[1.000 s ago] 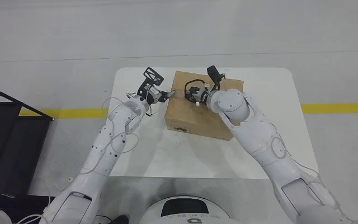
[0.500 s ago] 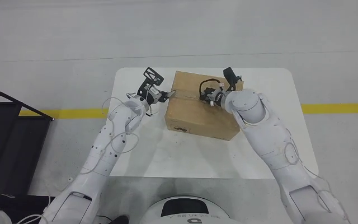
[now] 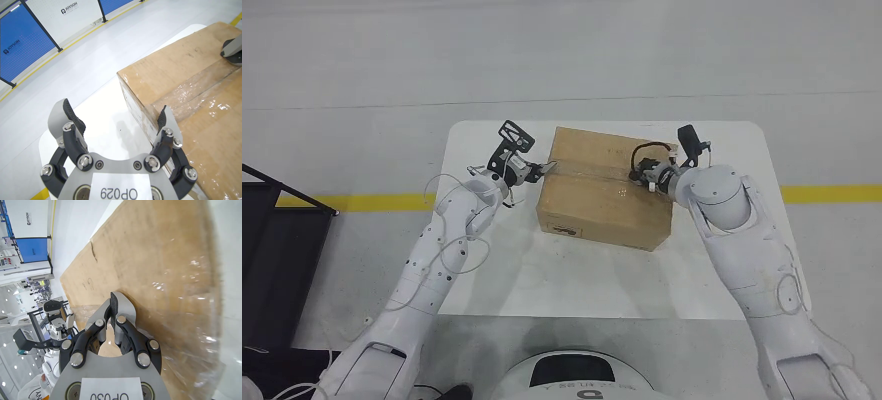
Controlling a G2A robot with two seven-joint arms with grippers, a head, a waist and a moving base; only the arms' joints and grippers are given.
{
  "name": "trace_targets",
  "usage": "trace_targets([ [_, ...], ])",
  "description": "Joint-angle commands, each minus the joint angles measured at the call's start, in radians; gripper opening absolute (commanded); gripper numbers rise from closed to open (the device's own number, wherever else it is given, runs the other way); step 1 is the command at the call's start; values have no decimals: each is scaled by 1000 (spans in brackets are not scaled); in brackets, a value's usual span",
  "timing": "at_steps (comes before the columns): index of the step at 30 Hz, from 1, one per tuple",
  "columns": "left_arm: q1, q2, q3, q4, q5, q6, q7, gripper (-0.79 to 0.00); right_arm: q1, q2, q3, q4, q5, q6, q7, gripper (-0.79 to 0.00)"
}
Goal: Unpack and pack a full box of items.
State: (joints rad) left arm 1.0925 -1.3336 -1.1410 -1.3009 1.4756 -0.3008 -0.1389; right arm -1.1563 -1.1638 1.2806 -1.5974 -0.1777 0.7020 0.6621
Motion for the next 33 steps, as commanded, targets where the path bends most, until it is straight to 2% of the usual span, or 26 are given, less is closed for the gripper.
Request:
trace_targets([
  [1, 0, 0, 0, 0, 0, 0, 0, 0, -14, 5, 22, -13, -4, 4, 4, -785],
  [14, 0, 0, 0, 0, 0, 0, 0, 0, -171, 38, 189, -147, -21, 9, -6, -785],
  [23, 0, 0, 0, 0, 0, 0, 0, 0, -263, 44, 298, -202, 36, 3, -68, -785],
  [29, 0, 0, 0, 0, 0, 0, 0, 0, -327, 42, 392, -212, 131, -55, -135, -785],
  [33, 12, 2, -10, -25, -11, 4, 28, 0, -342, 29, 451, -188, 256, -192, -245, -785],
])
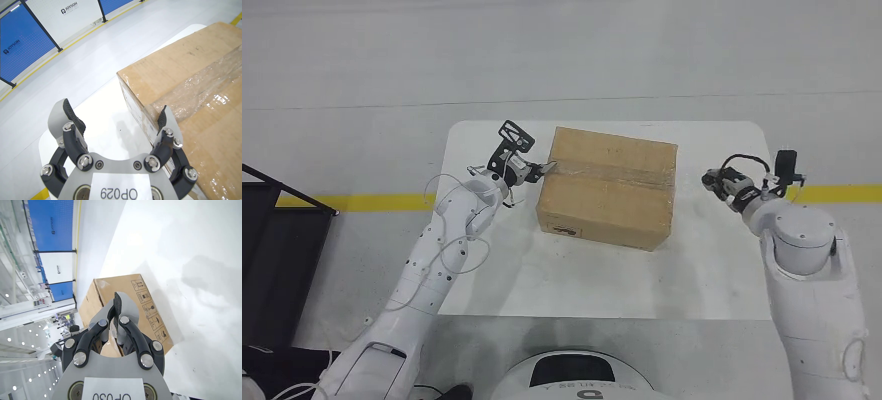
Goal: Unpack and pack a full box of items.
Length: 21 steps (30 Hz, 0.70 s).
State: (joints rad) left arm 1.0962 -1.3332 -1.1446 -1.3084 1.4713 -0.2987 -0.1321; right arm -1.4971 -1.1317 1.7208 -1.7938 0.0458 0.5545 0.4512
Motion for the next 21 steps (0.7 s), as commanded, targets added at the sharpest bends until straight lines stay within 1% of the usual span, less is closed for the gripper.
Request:
trace_targets([
  [1, 20, 4, -23, -39, -12, 8, 43, 0, -4, -7, 13, 22, 61, -86, -62, -785],
  [4, 67, 18, -89, -103, -19, 29, 78, 0, -2, -17, 14, 72, 129, -215, -123, -785],
  [6, 96, 27, -141, -135, -30, 38, 82, 0, 3, -21, 18, 108, 147, -272, -174, -785],
  [10, 130, 42, -234, -144, -56, 53, 52, 0, 10, -31, 17, 171, 203, -382, -245, -785],
  [11, 132, 43, -238, -144, -58, 52, 50, 0, 13, -34, 14, 184, 213, -405, -264, -480],
  [12, 132, 43, -238, -144, -58, 52, 50, 0, 14, -37, 12, 201, 236, -430, -272, -157],
  [13, 132, 43, -238, -144, -58, 52, 50, 0, 15, -39, 10, 224, 265, -443, -262, 0],
  [15, 132, 43, -238, -144, -58, 52, 50, 0, 19, -39, 12, 240, 280, -449, -249, 0],
  [16, 132, 43, -239, -144, -58, 53, 50, -1, 18, -40, 11, 239, 278, -450, -253, -728],
  [18, 132, 43, -238, -144, -58, 52, 50, 0, 19, -40, 12, 242, 283, -451, -248, -606],
  [19, 132, 43, -238, -144, -58, 52, 50, -1, 19, -40, 12, 241, 281, -450, -248, -521],
  [21, 132, 43, -238, -144, -58, 52, 50, 0, 19, -39, 12, 240, 280, -449, -249, -411],
])
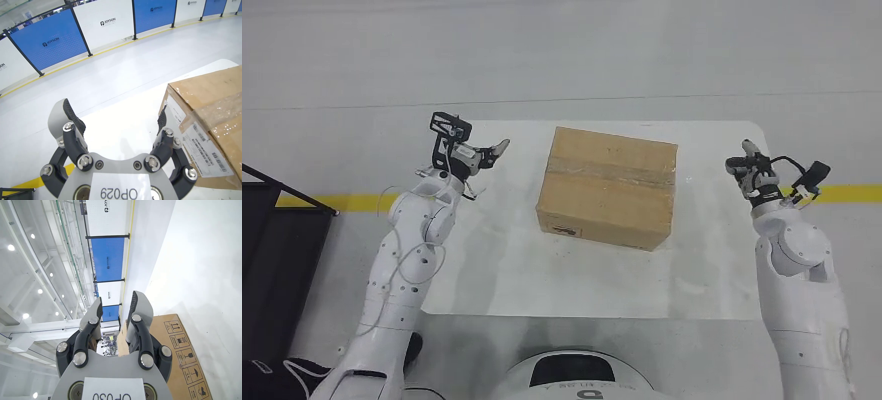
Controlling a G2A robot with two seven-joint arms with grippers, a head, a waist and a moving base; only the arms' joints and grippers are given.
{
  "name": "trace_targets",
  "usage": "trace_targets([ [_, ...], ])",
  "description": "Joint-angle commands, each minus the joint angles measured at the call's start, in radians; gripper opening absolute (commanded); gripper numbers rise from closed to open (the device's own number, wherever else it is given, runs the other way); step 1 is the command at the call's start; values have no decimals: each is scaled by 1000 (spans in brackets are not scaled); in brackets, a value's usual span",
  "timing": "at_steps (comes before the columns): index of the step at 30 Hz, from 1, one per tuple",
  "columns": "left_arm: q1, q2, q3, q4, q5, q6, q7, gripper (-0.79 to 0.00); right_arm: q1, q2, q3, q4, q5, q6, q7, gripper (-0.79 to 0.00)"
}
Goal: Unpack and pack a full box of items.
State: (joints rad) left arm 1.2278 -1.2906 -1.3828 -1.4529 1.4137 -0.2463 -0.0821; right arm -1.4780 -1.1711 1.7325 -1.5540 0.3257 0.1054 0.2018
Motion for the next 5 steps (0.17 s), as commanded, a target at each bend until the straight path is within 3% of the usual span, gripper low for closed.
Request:
trace_targets([
  [1, 0, 0, 0, 0, 0, 0, 0, -1, 0, 0, 0, 0, 0, 0, 0, -336],
  [5, 0, 0, 0, 0, 0, 0, 0, 0, 0, 0, 0, 0, 0, 0, 0, -157],
])
